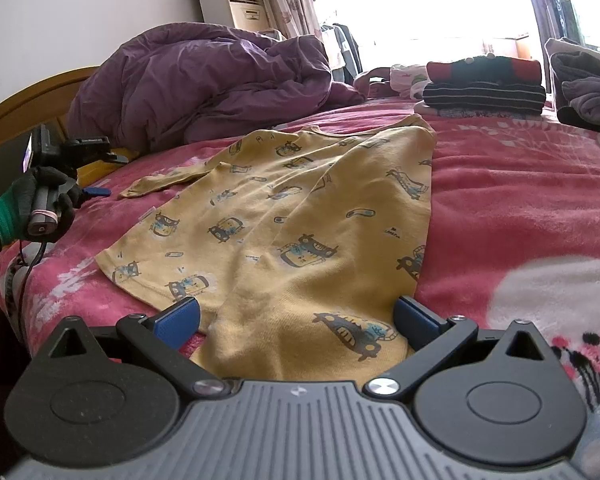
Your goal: Fold clothes
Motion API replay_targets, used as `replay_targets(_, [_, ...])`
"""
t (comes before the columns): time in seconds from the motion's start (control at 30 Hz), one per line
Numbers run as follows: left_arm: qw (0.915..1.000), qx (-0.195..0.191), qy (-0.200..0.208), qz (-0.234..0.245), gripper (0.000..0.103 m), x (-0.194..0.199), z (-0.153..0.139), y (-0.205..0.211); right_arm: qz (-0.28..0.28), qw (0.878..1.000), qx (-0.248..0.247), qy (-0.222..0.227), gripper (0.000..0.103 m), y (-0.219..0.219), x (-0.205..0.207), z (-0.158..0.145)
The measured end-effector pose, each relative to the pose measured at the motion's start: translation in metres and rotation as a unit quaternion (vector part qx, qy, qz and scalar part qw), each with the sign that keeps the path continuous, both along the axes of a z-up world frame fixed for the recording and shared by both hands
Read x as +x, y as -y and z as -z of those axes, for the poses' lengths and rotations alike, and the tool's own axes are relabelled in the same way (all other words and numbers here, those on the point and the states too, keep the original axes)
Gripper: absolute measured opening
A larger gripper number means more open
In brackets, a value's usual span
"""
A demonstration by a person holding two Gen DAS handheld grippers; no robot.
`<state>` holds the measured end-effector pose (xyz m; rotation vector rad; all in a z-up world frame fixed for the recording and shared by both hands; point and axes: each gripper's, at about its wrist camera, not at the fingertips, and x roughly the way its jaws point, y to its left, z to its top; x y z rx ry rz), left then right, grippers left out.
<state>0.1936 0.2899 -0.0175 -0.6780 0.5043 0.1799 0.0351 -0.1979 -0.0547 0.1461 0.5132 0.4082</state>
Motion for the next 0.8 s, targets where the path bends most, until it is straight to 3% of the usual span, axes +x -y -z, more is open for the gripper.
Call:
replay_targets(0.1, [0.9995, 0.019, -0.019, 0.014, 0.070, 0.007, 0.005, 0.009, 0.000, 1.000, -0.003, 0.000, 0.103, -0.001, 0.000, 0.000])
replay_targets(0.13, [0.9991, 0.030, -0.024, 0.018, 0.062, 0.008, 0.006, 0.013, 0.000, 1.000, -0.005, 0.000, 0.103, -0.001, 0.000, 0.000])
replay_targets(0.17, [0.9985, 0.041, -0.030, 0.023, 0.033, 0.011, 0.006, 0.017, 0.000, 1.000, -0.006, 0.000, 0.103, -0.002, 0.000, 0.000])
replay_targets(0.2, [0.9976, 0.054, -0.036, 0.025, 0.012, 0.014, 0.007, 0.022, 0.000, 1.000, -0.008, 0.000, 0.103, -0.002, 0.000, 0.000])
replay_targets(0.23, [0.9963, 0.072, -0.042, 0.019, 0.004, 0.014, 0.007, 0.026, 0.000, 1.000, -0.009, 0.000, 0.103, -0.002, 0.001, 0.000])
replay_targets(0.33, [0.9931, 0.113, -0.029, -0.009, 0.004, 0.009, 0.003, 0.033, 0.000, 1.000, -0.014, 0.000, 0.103, -0.003, 0.000, 0.000])
replay_targets(0.4, [0.9917, 0.121, -0.030, -0.031, 0.004, 0.006, 0.002, 0.028, 0.000, 1.000, -0.020, 0.000, 0.103, -0.004, 0.000, -0.001])
replay_targets(0.53, [0.9917, 0.109, -0.049, -0.048, 0.004, 0.009, 0.008, 0.017, 0.000, 1.000, -0.028, -0.005, 0.103, -0.005, 0.000, -0.006])
replay_targets(0.63, [0.9904, 0.121, -0.054, -0.040, 0.007, 0.010, 0.005, 0.022, 0.004, 1.000, -0.026, -0.008, 0.098, -0.003, -0.002, -0.014])
replay_targets(0.8, [0.9944, 0.089, -0.048, -0.033, 0.008, 0.007, 0.006, 0.018, 0.021, 1.000, -0.009, -0.009, 0.095, 0.005, -0.012, -0.026])
